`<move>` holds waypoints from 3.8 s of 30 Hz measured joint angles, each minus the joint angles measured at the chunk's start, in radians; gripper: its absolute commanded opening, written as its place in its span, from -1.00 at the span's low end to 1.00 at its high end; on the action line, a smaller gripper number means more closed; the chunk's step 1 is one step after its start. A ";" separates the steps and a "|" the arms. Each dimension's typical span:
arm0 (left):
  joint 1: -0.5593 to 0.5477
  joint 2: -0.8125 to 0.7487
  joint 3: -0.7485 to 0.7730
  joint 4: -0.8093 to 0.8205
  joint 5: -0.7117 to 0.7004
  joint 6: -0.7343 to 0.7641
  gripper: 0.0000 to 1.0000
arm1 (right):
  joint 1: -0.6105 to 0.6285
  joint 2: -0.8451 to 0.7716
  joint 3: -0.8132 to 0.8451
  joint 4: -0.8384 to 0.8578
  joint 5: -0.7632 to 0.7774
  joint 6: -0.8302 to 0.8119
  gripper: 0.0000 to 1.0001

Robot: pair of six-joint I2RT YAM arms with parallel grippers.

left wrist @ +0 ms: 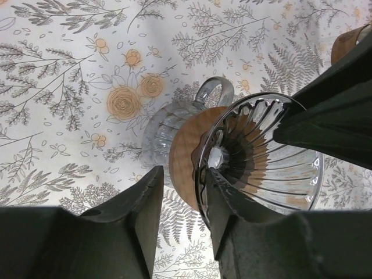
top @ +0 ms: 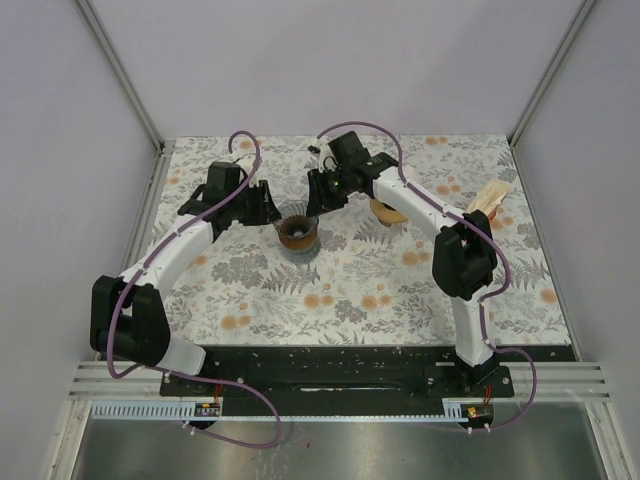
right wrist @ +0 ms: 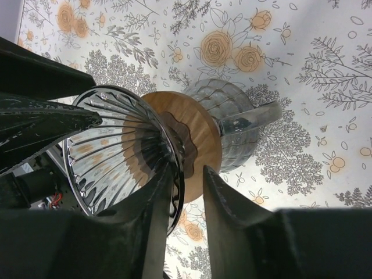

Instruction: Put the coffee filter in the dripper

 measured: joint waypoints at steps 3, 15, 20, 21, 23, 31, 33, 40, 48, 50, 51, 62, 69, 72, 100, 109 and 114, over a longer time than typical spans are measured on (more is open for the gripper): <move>0.000 0.000 0.007 -0.020 -0.010 0.006 -0.04 | 0.000 0.000 0.027 -0.040 0.002 -0.008 -0.01; 0.000 -0.034 0.087 -0.074 -0.016 0.074 0.71 | 0.002 -0.003 0.216 -0.151 -0.011 -0.049 0.43; 0.002 -0.138 0.085 -0.059 -0.091 0.159 0.85 | 0.002 -0.076 0.246 -0.227 0.032 -0.115 0.96; 0.005 -0.164 0.075 -0.045 -0.106 0.175 0.86 | 0.002 -0.110 0.246 -0.244 0.056 -0.131 0.99; 0.013 -0.216 0.042 -0.017 -0.135 0.202 0.86 | 0.002 -0.186 0.243 -0.259 0.118 -0.154 0.99; 0.049 -0.267 -0.089 0.045 -0.196 0.275 0.86 | -0.218 -0.671 -0.033 -0.148 0.366 -0.151 0.92; 0.053 -0.262 -0.118 0.062 -0.204 0.284 0.86 | -0.344 -0.766 -0.156 -0.093 0.413 -0.122 0.69; 0.066 -0.258 -0.228 0.194 -0.214 0.311 0.86 | -0.668 -0.842 -0.509 0.056 0.481 -0.003 -0.03; 0.072 -0.248 -0.408 0.415 -0.211 0.317 0.86 | -0.763 -0.695 -0.610 0.168 0.509 0.066 -0.15; 0.072 -0.241 -0.441 0.459 -0.210 0.317 0.86 | -0.763 -0.650 -0.609 0.182 0.508 0.069 -0.13; 0.072 -0.231 -0.447 0.473 -0.209 0.317 0.86 | -0.763 -0.624 -0.609 0.187 0.507 0.071 -0.10; 0.076 -0.158 -0.451 0.538 -0.155 0.316 0.85 | -0.687 -0.460 -0.573 0.191 0.659 0.025 -0.03; 0.086 -0.140 -0.450 0.530 -0.122 0.301 0.85 | -0.663 -0.341 -0.469 0.206 0.748 -0.025 -0.20; 0.093 -0.133 -0.447 0.526 -0.116 0.294 0.85 | -0.659 -0.295 -0.434 0.211 0.781 -0.047 -0.28; 0.116 -0.108 -0.431 0.509 -0.076 0.274 0.85 | -0.652 -0.188 -0.379 0.209 0.824 -0.109 -0.62; 0.117 -0.108 -0.431 0.509 -0.067 0.273 0.85 | -0.652 -0.207 -0.416 0.209 0.823 -0.109 -0.66; 0.118 -0.108 -0.431 0.509 -0.063 0.272 0.85 | -0.651 -0.236 -0.436 0.208 0.823 -0.109 -0.69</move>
